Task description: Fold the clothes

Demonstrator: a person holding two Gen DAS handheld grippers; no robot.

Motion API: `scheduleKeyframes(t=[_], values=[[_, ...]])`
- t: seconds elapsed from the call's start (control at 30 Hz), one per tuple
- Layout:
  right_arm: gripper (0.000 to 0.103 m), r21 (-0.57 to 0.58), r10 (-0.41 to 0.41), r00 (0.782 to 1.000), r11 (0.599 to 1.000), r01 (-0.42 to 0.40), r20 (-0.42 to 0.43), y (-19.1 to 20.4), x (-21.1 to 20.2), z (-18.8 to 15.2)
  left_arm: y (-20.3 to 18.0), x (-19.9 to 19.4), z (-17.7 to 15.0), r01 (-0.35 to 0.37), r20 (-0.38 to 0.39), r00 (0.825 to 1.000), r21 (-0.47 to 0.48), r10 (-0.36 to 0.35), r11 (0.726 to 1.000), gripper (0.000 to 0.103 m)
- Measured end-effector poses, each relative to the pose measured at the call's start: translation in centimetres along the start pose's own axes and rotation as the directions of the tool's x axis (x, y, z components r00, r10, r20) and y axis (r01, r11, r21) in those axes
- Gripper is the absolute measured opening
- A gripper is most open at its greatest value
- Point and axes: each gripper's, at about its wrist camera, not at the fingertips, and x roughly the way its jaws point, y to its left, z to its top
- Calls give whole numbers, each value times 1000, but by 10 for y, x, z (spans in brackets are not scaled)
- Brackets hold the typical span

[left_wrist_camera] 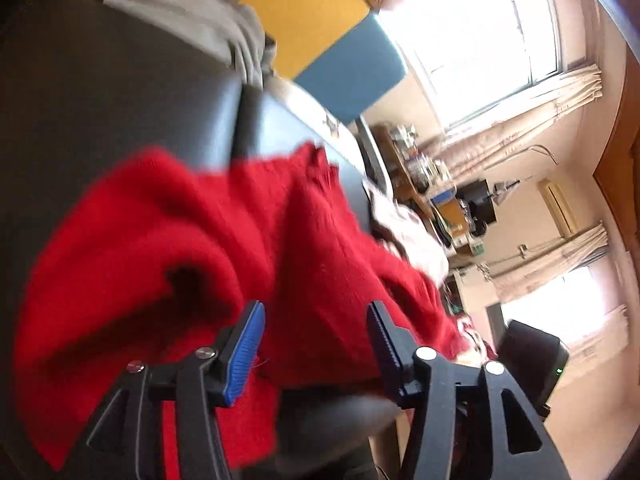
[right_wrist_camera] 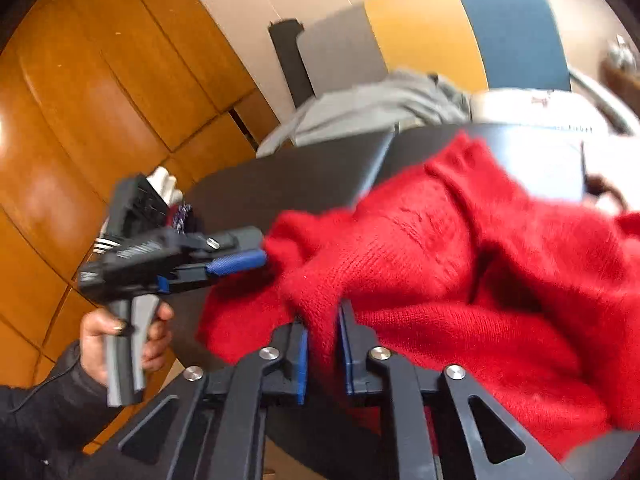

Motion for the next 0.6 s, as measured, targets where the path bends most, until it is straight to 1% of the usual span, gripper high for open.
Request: scheduleKeyframes(t=[0.03, 0.07, 0.13, 0.17, 0.2, 0.23, 0.27, 0.3, 0.33, 0.37, 0.43, 0.47, 0.5, 0.53, 0.57, 0.6], values=[[27, 12, 6, 1000, 1000, -6, -13, 3, 7, -7, 1, 5, -8, -3, -18, 1000, -7, 3, 1000, 56], [29, 20, 10, 1000, 1000, -9, -21, 6, 11, -14, 3, 11, -17, -8, -36, 999, -14, 8, 1000, 57], [43, -2, -19, 1000, 1000, 19, 12, 0, -1, -20, 7, 18, -26, -24, -42, 999, -28, 23, 999, 57], [47, -15, -37, 999, 999, 38, 32, -5, -8, -21, 9, 22, -31, -32, -44, 999, -35, 31, 999, 57], [50, -31, -64, 997, 997, 66, 53, -9, -15, -22, 9, 23, -31, -42, -30, 999, -36, 41, 998, 57], [53, -61, -131, 988, 989, 136, 82, -14, -24, -20, 10, 23, -31, -52, -16, 999, -37, 51, 998, 57], [57, -97, -219, 969, 968, 230, 116, -16, -34, -18, 10, 23, -31, -62, -1, 998, -39, 62, 997, 57], [76, -130, -303, 940, 937, 323, 154, -19, -43, -16, 11, 23, -26, -64, 17, 998, -47, 65, 997, 57], [98, -166, -381, 904, 895, 413, 195, -21, -47, -13, 11, 24, -22, -67, 26, 997, -45, 68, 997, 57], [103, -200, -448, 863, 847, 493, 232, -24, -49, -9, 11, 24, -18, -69, 34, 997, -42, 71, 997, 57], [103, -276, -533, 807, 760, 589, 256, -39, -34, 3, 10, 30, -11, -97, 31, 995, -41, 98, 994, 57], [103, -306, -576, 782, 720, 623, 238, -48, -21, 8, 10, 31, -8, -107, 26, 994, -43, 108, 993, 57], [98, -337, -618, 755, 678, 653, 219, -58, -9, 13, 10, 33, -6, -118, 20, 993, -44, 119, 992, 57], [72, -360, -653, 733, 647, 672, 192, -67, 3, 16, 6, 32, -5, -142, 30, 989, -18, 142, 990, 56], [42, -339, -653, 740, 667, 664, 165, -79, 4, 23, 2, 31, -3, -167, 41, 985, 10, 166, 986, 55], [13, -317, -651, 747, 685, 656, 137, -90, 5, 31, -1, 26, -2, -175, 51, 984, 42, 173, 984, 55]])
